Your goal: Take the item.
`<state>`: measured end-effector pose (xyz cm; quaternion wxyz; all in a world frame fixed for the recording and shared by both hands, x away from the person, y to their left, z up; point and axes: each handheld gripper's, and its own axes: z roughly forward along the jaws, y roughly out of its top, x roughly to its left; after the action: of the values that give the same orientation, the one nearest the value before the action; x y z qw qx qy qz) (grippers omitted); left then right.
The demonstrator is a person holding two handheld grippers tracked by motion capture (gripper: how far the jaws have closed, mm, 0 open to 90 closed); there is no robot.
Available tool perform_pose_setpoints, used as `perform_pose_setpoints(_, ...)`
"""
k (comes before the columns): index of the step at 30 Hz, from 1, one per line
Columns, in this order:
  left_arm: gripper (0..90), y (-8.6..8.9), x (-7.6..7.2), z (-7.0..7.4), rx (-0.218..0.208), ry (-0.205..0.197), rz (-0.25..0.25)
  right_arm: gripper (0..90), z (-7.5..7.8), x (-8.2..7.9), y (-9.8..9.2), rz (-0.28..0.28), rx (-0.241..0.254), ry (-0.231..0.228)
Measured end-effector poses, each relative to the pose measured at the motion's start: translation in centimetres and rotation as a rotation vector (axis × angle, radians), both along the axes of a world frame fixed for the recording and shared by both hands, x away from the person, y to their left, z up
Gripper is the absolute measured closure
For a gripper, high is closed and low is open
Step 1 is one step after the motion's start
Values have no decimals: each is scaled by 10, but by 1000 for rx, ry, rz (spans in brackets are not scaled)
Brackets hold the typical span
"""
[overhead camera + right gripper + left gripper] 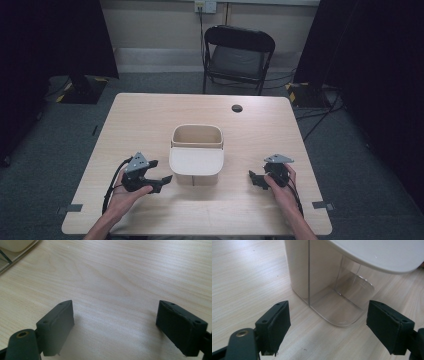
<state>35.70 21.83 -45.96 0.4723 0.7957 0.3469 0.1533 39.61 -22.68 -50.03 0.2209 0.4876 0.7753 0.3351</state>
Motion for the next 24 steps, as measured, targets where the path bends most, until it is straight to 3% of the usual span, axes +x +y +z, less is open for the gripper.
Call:
perform_pose_setpoints(6, 188, -2, 0, 5, -5, -23, -4, 141, 0, 0, 0, 0, 0, 0)
perform_pose_setpoints(24, 189, -11, 2, 8, -22, -34, -22, 141, 0, 0, 0, 0, 0, 0)
